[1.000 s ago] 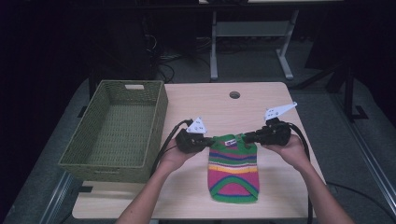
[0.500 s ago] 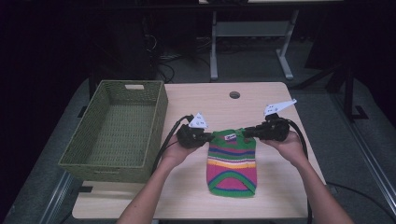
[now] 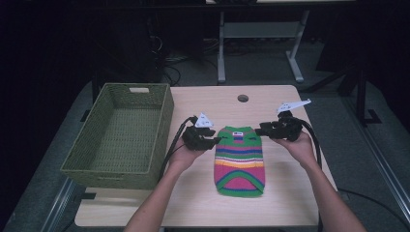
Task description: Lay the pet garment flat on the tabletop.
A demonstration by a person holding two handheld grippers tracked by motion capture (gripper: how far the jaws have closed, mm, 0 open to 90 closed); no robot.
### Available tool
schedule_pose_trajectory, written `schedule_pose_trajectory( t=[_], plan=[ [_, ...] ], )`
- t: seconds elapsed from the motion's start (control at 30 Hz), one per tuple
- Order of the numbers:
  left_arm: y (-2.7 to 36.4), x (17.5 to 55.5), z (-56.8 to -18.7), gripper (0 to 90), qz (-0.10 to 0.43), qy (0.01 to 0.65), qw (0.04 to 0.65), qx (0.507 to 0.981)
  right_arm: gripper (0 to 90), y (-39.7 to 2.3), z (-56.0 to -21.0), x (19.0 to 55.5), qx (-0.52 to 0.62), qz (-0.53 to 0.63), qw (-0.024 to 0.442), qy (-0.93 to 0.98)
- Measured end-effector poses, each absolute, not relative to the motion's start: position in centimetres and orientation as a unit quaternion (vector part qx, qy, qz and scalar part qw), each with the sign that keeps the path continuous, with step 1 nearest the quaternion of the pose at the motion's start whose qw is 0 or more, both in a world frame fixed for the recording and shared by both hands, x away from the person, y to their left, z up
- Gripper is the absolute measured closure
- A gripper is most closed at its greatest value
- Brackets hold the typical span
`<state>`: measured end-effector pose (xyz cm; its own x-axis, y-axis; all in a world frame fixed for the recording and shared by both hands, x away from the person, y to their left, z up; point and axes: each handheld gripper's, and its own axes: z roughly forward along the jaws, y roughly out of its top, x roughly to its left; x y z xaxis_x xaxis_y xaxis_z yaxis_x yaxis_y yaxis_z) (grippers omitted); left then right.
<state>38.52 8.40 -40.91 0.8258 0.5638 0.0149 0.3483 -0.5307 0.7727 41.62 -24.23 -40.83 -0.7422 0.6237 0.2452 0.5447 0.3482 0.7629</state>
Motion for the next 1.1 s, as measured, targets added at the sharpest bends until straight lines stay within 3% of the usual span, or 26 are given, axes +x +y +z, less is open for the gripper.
schedule_pose_trajectory(
  t=[0.47,0.73,1.1],
  plan=[
    [9.2,38.0,-41.4,57.1,0.112,0.272,0.414,0.861,50.8,-25.1,-41.7,41.1,0.364,0.445,0.025,0.817],
    [10.1,37.9,-42.1,46.0,0.086,0.310,0.430,0.844,48.8,-25.6,-41.7,40.7,0.365,0.447,0.018,0.817],
    [10.8,36.9,-42.9,37.8,0.082,0.326,0.430,0.838,44.4,-26.2,-42.2,39.9,0.366,0.449,0.006,0.815]
  ],
)
